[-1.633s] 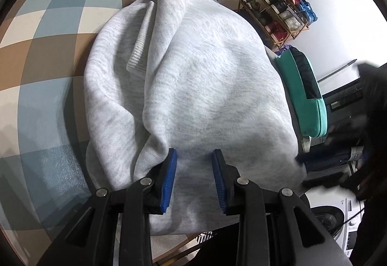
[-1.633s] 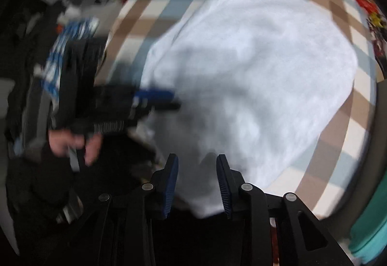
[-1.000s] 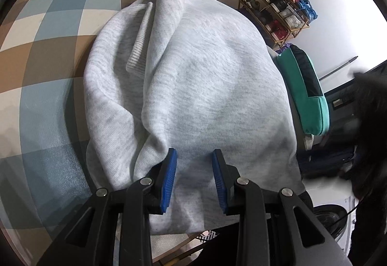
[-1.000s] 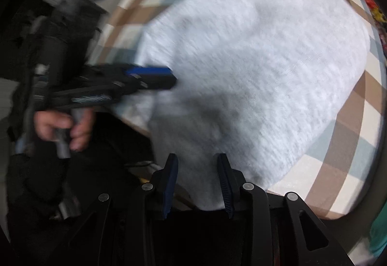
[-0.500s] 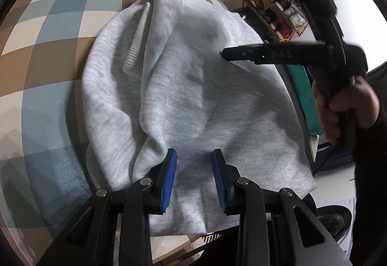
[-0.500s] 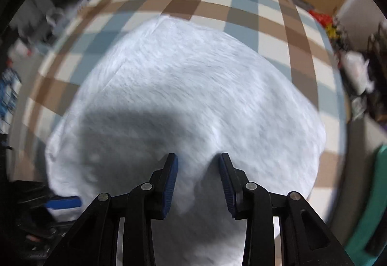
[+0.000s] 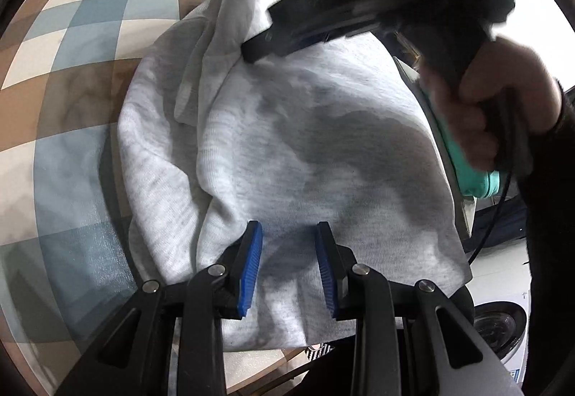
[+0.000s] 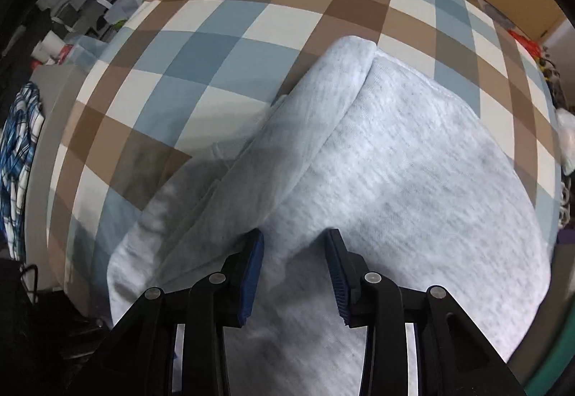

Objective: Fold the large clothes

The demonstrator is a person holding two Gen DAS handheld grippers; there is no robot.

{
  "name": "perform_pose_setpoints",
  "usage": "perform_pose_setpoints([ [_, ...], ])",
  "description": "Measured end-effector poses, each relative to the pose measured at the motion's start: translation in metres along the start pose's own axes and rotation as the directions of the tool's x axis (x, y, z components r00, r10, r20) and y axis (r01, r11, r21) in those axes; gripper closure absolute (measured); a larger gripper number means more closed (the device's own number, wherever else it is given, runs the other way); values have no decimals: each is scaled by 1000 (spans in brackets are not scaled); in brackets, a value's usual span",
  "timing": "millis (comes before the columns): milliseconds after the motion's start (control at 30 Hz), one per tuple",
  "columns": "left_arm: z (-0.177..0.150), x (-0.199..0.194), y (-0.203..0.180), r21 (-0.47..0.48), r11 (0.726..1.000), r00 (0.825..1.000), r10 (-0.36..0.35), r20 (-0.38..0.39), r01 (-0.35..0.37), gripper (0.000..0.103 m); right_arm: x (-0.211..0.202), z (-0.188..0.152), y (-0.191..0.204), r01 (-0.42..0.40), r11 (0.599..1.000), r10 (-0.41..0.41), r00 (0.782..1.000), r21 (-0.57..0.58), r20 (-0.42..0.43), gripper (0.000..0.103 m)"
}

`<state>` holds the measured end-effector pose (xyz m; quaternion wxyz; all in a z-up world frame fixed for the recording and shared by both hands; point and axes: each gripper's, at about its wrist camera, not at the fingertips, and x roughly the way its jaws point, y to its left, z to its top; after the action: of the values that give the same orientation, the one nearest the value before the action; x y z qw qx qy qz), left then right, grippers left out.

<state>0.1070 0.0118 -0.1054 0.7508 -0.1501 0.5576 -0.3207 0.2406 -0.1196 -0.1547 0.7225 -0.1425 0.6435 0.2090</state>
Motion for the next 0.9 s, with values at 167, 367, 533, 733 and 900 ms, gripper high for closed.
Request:
perform_pose_setpoints([
  [167,-1,1,-4,6,1000,1000,10,-4,-10,78,-40,18,-16,-100,995,98,991,19,86,70],
  [367,-1,1,-2,2,1000,1000,7,1,-7,78,3,37,-19,-25,997,23,999,67,22,69],
  [533,-4,2,-3,9,1000,1000,7,-3,-7,78,-5,44,-23,-21,999,21,1000,44,-10,70],
  [733,-3,3,-5,5,1000,1000,5,-7,-5,78,-20,54,-66,9,985,-22,997,172,75,68],
  [900,-2,4,-2,-3,1000,1000,0,-10,0,78,17,53,-64,86,985,-92,995,147,36,67],
])
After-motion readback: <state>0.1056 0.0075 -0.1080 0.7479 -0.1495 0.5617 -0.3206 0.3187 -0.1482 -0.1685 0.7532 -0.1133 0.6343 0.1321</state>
